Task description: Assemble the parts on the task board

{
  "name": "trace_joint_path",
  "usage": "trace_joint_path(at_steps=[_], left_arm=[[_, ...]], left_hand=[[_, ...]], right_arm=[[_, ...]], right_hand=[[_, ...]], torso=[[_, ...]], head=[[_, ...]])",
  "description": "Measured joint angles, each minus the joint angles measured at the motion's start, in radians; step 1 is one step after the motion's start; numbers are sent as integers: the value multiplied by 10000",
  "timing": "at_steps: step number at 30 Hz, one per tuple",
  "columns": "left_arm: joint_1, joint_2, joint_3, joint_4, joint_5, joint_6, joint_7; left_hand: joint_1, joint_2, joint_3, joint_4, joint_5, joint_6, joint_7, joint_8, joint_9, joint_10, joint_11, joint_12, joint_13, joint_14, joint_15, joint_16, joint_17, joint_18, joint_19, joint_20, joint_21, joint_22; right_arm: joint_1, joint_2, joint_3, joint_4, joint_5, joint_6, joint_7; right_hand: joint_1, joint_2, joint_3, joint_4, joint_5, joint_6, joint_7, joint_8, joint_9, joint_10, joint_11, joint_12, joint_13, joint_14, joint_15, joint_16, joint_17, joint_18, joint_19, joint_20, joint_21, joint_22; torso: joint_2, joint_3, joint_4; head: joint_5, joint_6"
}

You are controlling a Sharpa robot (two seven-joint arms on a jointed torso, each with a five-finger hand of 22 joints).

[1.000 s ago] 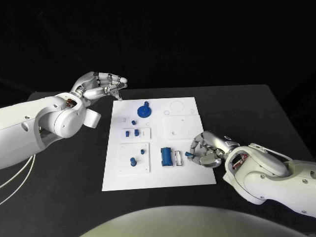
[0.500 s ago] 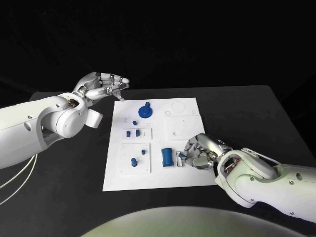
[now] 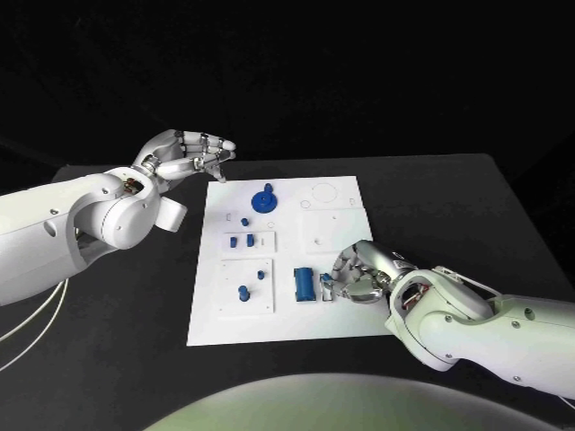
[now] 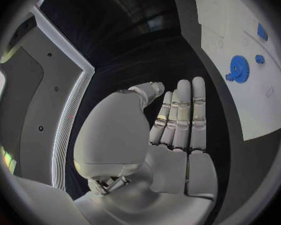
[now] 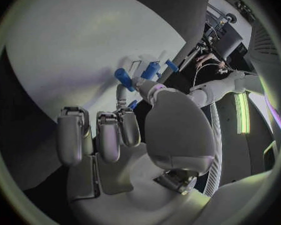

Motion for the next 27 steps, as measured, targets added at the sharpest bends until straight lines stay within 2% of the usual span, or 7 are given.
trace_joint_path(at_steps=[3, 10, 22, 27], left_arm=[[0, 0, 0, 1, -1, 5, -4], [1, -1, 0, 2, -7, 17, -15], [1, -4, 0, 2, -20, 35, -41], [1, -10, 0, 2, -23, 42, -51]], left_hand=[[0, 0, 0, 0, 0, 0, 0, 0, 0, 0, 0, 0, 0, 0, 0, 0, 0, 0, 0, 0, 0, 0], [0, 0, 0, 0, 0, 0, 0, 0, 0, 0, 0, 0, 1, 0, 0, 0, -1, 0, 0, 0, 0, -1], [0, 0, 29, -29, 0, 0, 0, 0, 0, -37, -37, 59, -20, 0, 0, 0, 9, 0, 0, 0, 0, 19], [0, 0, 29, -29, 0, 0, 0, 0, 0, -37, -37, 59, -20, 0, 0, 0, 9, 0, 0, 0, 0, 19]], right_arm=[[0, 38, 1, -47, 28, 51, -12], [0, 100, 1, -36, 65, 188, -26], [1, 124, 4, -41, 103, 342, -24], [1, 107, 4, -47, 105, 375, -24]], right_hand=[[-216, -27, -149, 149, 2, 131, -131, 6, 1, 0, 0, 42, 0, 0, 0, 0, 0, 1, 0, 0, 39, 0], [-564, -82, -427, 451, -5, 303, -225, 73, 106, 0, 0, 160, 0, 0, 0, 0, 0, 1, 0, 0, 79, -1], [-693, -3, -616, 586, -5, 322, -174, 73, 111, 0, 0, 324, 8, 0, 1, 40, 0, 4, 0, 1, 157, -3], [-745, 161, -613, 589, -5, 363, -216, 73, 143, 36, -36, 426, 7, -5, -4, 40, 0, 4, 0, 1, 199, 3]], torso=[[-1, -2, 0], [-3, -1, -1], [-6, 3, 2], [-6, 5, -4]], head=[[-1, -10], [8, -26], [35, -56], [41, -66]])
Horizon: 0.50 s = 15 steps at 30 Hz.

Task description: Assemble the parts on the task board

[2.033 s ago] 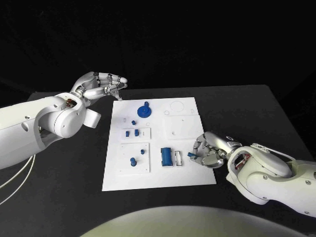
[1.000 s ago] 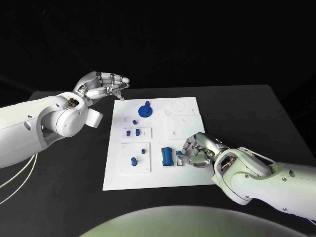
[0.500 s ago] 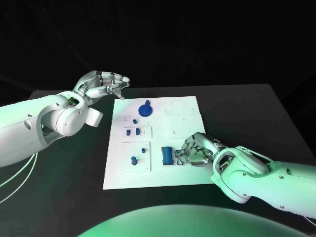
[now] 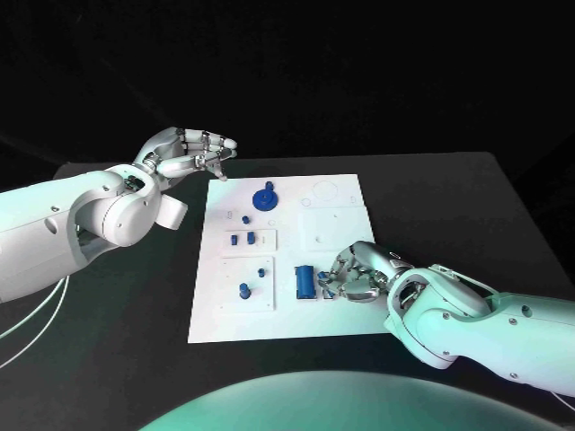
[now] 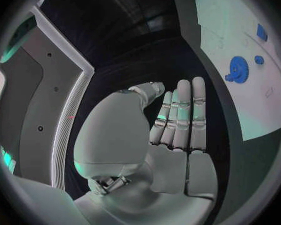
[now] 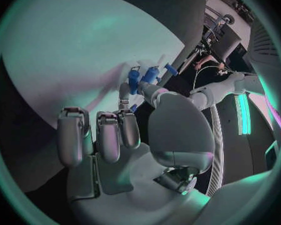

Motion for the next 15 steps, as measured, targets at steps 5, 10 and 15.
trace_joint_path(at_steps=[5, 10, 15], left_arm=[[0, -3, 0, 1, -3, 7, -8], [0, -9, 0, 2, -6, 12, -14], [0, -10, 0, 2, -8, 17, -19]], left_hand=[[0, 0, 0, 0, 0, 0, 0, 0, 0, 0, 0, 0, 0, 0, 0, 0, -1, 0, 0, 0, 0, 0], [0, 0, 0, 0, 0, 0, 0, 0, 0, 0, 0, 0, 1, 0, 0, 0, -1, -1, 0, 0, 0, -1], [0, 0, 0, 0, 0, 0, 0, 0, 0, 0, 0, 0, 1, 0, 0, 0, -1, 0, 0, 0, 0, -2]], right_arm=[[4, -29, 6, 2, -4, 23, -4], [5, -79, 8, 19, -29, 59, -22], [2, -105, 4, 51, -41, 105, -49]], right_hand=[[138, 133, 25, 26, -1, 0, 1, -1, 17, -37, -37, 82, -1, 7, -69, 0, 0, 8, -1, -73, 35, 2], [340, 336, 157, -103, -3, 96, -95, 87, 93, -37, -37, 169, -2, 7, -69, 39, 0, 11, 0, -73, 72, 1], [379, 375, 169, -114, -2, 112, -111, 117, 78, -37, -36, 232, -2, 6, -69, 39, 0, 12, 0, -73, 113, 1]], torso=[[0, 4, -3], [0, 7, -10], [-4, 12, -15]], head=[[0, -7], [-12, -17], [-17, -20]])
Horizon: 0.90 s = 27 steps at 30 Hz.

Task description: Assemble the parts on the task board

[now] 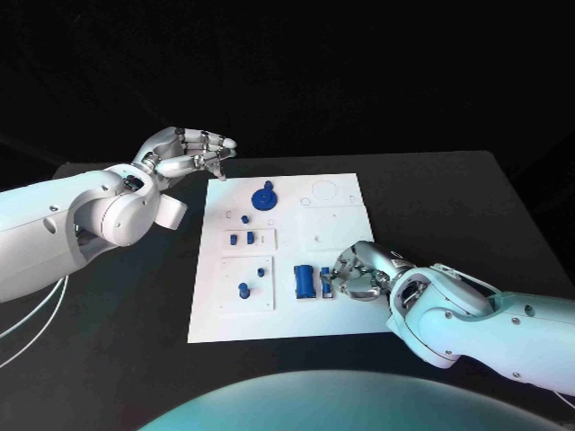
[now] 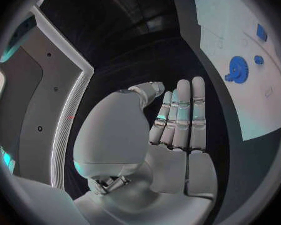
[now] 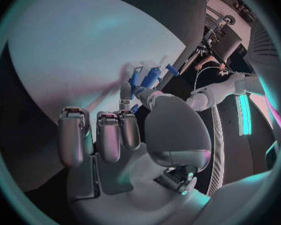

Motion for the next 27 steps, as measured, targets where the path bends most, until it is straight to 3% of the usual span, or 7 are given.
trace_joint_path(at_steps=[7, 18, 25, 27], left_arm=[[0, 0, 0, -2, -5, 5, -5], [0, -2, 0, -3, -14, 10, -11], [0, -11, 0, -2, -18, 11, -13], [0, -13, 0, -2, -18, 11, -14]], left_hand=[[0, 0, 0, 0, 0, 0, 0, 0, 0, 0, 0, 0, -2, 0, 0, 0, -1, 0, 0, 0, 0, 2], [0, 0, 0, 0, 0, 0, 0, 0, 0, 0, 0, 0, -12, 0, 0, 0, -2, 0, 0, 0, 0, 9], [0, 0, 0, 0, 0, 0, 0, 0, 0, 0, 0, 0, -11, 0, 0, 0, -3, 0, 0, 0, 0, 9], [0, 0, 0, 0, 0, 0, 0, 0, 0, 0, 1, 0, -12, 0, 0, 0, -3, 0, 0, 0, 0, 9]], right_arm=[[0, -8, 0, 21, -3, 49, 1], [-1, -52, 0, 60, 16, 92, 56], [13, -374, 7, 288, 14, -82, 363], [51, -481, 22, 344, 15, -203, 564]], right_hand=[[-117, -117, -100, 100, 0, 0, 0, 0, 0, 0, 0, 0, -1, 0, 0, 0, 8, 3, 0, 0, 0, -1], [-116, -117, -141, 141, 0, 0, 0, 0, 1, 0, 1, 0, -2, 0, 1, 0, 7, 4, 0, 1, 0, -3], [-274, -281, -290, 133, 1, -47, 45, -1, 17, 0, 1, -68, -3, 0, 1, -1, 6, 5, -1, 1, -7, -4], [-174, -428, -354, 69, 1, -99, 97, -22, 17, 0, 1, -203, -3, 0, 1, -1, 6, 6, 0, 1, -82, -4]], torso=[[0, 1, -1], [0, -12, 11], [0, -12, 12], [-2, -16, 9]], head=[[-2, 5], [-3, -2], [12, 9], [18, 11]])
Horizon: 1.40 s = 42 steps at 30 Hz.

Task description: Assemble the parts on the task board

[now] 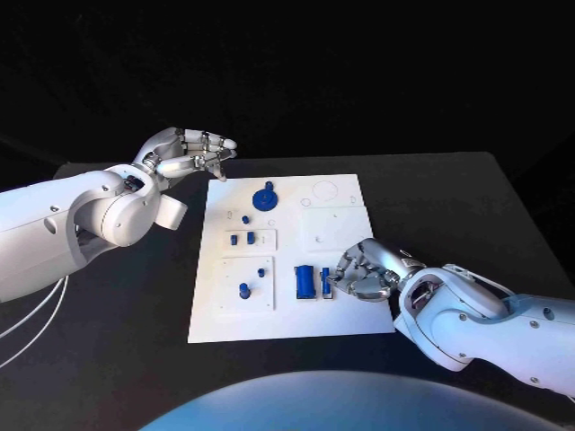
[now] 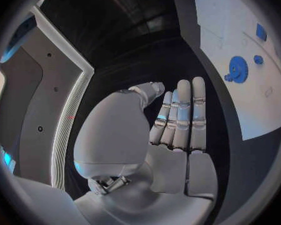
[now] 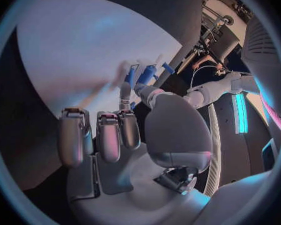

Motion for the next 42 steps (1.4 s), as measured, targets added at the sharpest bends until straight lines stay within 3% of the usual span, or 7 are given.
trace_joint_path(at_steps=[4, 6, 12, 16, 23, 28, 42], left_arm=[[0, -1, 0, 0, -1, 0, -1], [0, -1, 0, 0, -2, 0, -1], [0, -3, 0, -1, -4, -1, -2], [0, -1, 0, -4, -4, -1, -3], [0, 5, 0, -8, -6, -1, -3], [0, 5, 0, -8, -7, -1, -4], [0, 2, 0, -4, -9, 0, -9]], left_hand=[[0, 0, 0, 0, 0, 0, 0, 0, 0, 0, 0, 0, 1, 0, 0, 0, 0, 0, 0, 0, 0, 0], [0, 0, 0, 0, 0, 0, 0, 0, 0, 0, 0, 0, 1, 0, 0, 0, 0, 0, 0, 0, 0, -1], [0, 0, 0, 0, 0, 0, 0, 0, 0, 0, 0, 0, 1, 0, 0, 0, -1, -1, 0, 0, 0, -1], [0, 0, 0, 0, 0, 0, 0, 0, 0, 0, 0, 0, 2, 0, 0, 0, -1, 0, 0, 0, 0, -2], [0, 0, 0, 0, 0, 0, 0, 0, 0, 0, 0, 0, 2, 0, 0, 0, -1, -1, 0, 0, 0, -3], [0, 0, 0, 0, 0, 0, 0, 0, 0, 0, 0, 0, 2, 0, 0, 0, -2, 0, 0, 0, 0, -3], [0, 0, 0, 0, 0, 0, 0, 0, 0, 0, 0, 0, -17, 0, 0, 0, 6, -1, 0, 0, 39, 11]], right_arm=[[84, -168, 17, 31, 43, -271, 565], [106, -236, 17, 23, 69, -376, 877], [124, -322, 13, -93, 80, -585, 1570], [127, -278, 13, -197, 39, -625, 1843], [115, -41, 12, -425, -31, -496, 2039], [87, 87, 7, -526, -46, -267, 2067], [73, 172, 5, -616, -25, 192, 2106]], right_hand=[[277, -276, -33, -242, 0, -332, 123, -236, -38, 0, 1, -231, 0, 0, 0, 0, 0, 1, 0, 0, -212, -1], [530, -414, -20, -457, 0, -647, 322, -546, -161, 17, 174, -359, -1, -2, 118, 0, -1, 2, 1, 4, -376, -1], [1035, -484, 55, -866, 0, -1178, 702, -1353, -485, 7, 509, -463, -1, -14, 386, -38, -1, 8, -1, 264, -424, -2], [1413, -452, 245, -1180, 0, -1479, 943, -2020, -807, 9, 708, -481, -1, -6, 573, -38, -2, 9, 1, 434, -461, -2], [1830, -163, 1021, -1756, 0, -1395, 1088, -2731, -1284, 21, 808, -530, -2, -19, 666, -38, -3, 9, 0, 576, -543, 3], [1823, -161, 1255, -1912, 0, -1282, 1146, -2855, -1409, 21, 808, -530, -2, -19, 666, -38, -3, 9, 0, 576, -543, 5], [1598, 142, 1496, -2070, 0, -760, 1012, -2855, -1494, 21, 807, -452, 6, -19, 666, -38, -4, 9, 0, 575, -461, 3]], torso=[[0, -2, -3], [0, 3, -3], [3, 11, -4], [6, 13, -5], [12, 16, 8], [14, 12, 9], [11, 7, -3]], head=[[12, 11], [14, 11], [21, 7], [22, 7], [36, -12], [48, -14], [70, -15]])
